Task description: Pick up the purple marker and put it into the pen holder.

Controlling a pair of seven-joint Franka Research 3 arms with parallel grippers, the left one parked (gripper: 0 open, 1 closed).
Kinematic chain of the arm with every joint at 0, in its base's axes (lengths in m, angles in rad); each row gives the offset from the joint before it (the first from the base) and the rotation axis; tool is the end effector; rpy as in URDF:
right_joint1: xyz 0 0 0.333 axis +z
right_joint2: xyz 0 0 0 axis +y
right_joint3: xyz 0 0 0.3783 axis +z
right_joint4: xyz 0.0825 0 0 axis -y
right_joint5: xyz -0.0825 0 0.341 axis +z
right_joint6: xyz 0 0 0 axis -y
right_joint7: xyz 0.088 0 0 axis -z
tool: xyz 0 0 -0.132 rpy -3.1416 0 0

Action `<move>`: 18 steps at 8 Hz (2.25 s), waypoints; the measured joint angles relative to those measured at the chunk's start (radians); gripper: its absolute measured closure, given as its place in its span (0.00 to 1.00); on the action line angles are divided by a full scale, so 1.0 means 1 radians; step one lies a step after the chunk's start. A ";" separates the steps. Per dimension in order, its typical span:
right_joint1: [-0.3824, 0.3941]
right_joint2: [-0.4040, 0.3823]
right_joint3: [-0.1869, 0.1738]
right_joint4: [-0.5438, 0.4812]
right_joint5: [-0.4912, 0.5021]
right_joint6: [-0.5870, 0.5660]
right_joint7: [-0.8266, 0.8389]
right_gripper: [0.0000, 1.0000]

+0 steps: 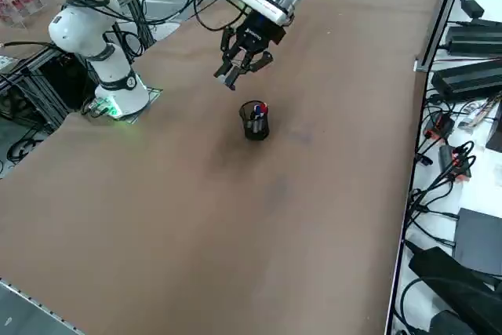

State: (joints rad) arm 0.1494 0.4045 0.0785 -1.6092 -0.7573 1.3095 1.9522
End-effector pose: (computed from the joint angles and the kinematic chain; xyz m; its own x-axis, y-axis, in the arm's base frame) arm 0.5769 0.0203 0.4536 0.1170 -0.6221 0.7741 -0.9182 0.2292 0.3230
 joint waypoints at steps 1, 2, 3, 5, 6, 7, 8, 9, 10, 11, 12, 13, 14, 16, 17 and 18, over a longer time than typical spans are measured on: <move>0.032 0.027 0.000 0.000 -0.008 -0.017 0.089 0.86; 0.061 0.054 0.000 0.000 -0.013 -0.025 0.166 0.86; 0.087 0.084 -0.001 0.000 -0.020 -0.041 0.230 0.86; 0.143 0.154 -0.001 0.000 -0.068 -0.088 0.333 0.86; 0.161 0.186 -0.001 0.001 -0.080 -0.094 0.377 0.86; 0.170 0.208 -0.002 0.002 -0.090 -0.095 0.409 0.86; 0.175 0.218 -0.002 0.003 -0.093 -0.095 0.433 0.86; 0.181 0.220 -0.002 0.003 -0.093 -0.095 0.453 0.86; 0.187 0.221 -0.002 0.003 -0.093 -0.095 0.465 0.86; 0.192 0.225 -0.002 0.004 -0.093 -0.095 0.477 0.86; 0.196 0.230 -0.002 0.008 -0.093 -0.095 0.487 0.86; 0.200 0.235 -0.002 0.021 -0.093 -0.095 0.490 0.86; 0.206 0.241 -0.002 0.033 -0.092 -0.095 0.491 0.86; 0.217 0.251 -0.002 0.039 -0.092 -0.095 0.497 0.70; 0.222 0.256 -0.002 0.041 -0.092 -0.096 0.500 0.52; 0.226 0.258 -0.002 0.041 -0.092 -0.097 0.502 0.33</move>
State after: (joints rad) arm 0.3753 0.6628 0.0762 -1.5682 -0.8497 1.2125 2.4539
